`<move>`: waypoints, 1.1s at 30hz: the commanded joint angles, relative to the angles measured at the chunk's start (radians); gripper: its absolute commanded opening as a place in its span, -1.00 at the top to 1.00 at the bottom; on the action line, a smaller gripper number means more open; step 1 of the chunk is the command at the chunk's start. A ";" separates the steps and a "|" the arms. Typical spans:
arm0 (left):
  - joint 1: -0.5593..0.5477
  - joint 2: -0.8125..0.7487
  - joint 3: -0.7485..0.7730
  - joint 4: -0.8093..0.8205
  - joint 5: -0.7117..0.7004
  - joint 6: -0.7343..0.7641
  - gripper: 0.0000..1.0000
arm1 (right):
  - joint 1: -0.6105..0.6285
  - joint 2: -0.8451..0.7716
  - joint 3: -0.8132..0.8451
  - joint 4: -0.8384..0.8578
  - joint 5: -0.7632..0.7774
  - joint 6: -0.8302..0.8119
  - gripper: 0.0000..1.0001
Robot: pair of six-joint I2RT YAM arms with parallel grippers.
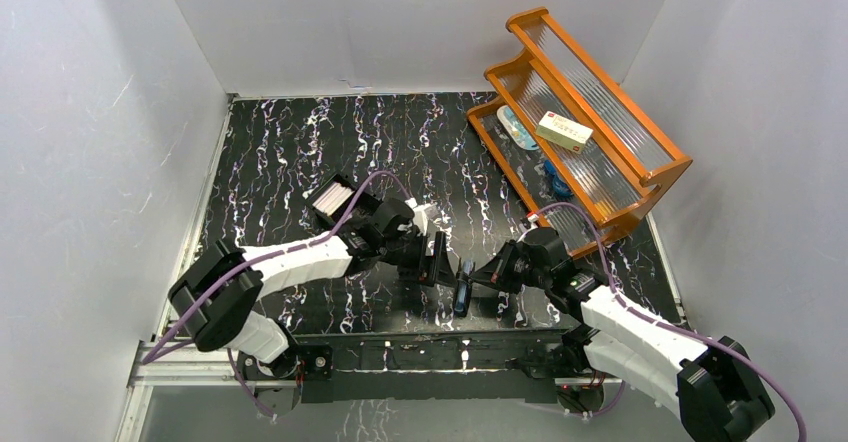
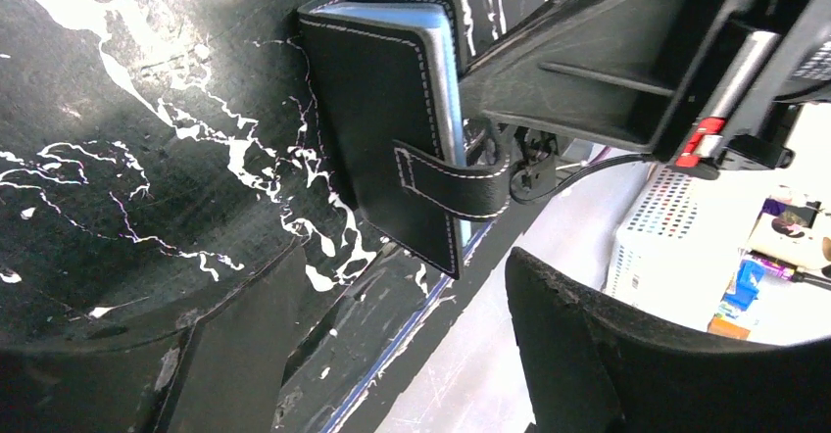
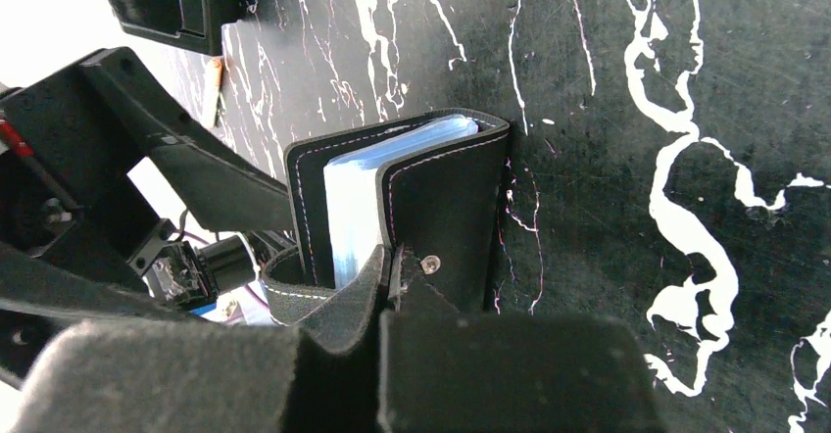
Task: Put the credit cards into the card holder
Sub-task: Open the card holder at the center of the board.
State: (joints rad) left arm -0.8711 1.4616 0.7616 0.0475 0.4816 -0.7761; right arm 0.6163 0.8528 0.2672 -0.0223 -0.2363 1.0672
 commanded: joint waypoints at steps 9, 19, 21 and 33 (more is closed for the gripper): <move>-0.043 0.059 0.083 -0.009 -0.035 0.052 -0.41 | -0.001 0.037 0.005 0.047 -0.043 -0.045 1.00; -0.079 0.116 0.139 -0.083 -0.108 0.102 -0.29 | 0.000 0.054 0.018 0.047 -0.043 -0.057 1.00; -0.084 0.106 0.133 -0.101 -0.134 0.113 -0.20 | 0.000 0.049 0.017 0.039 -0.038 -0.062 1.00; -0.089 0.097 0.108 -0.068 -0.112 0.099 0.34 | -0.003 0.067 0.033 0.025 -0.030 -0.085 1.00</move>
State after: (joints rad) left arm -0.9539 1.5860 0.8726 -0.0296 0.3599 -0.6838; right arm 0.6163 0.9062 0.2726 0.0326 -0.2718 1.0180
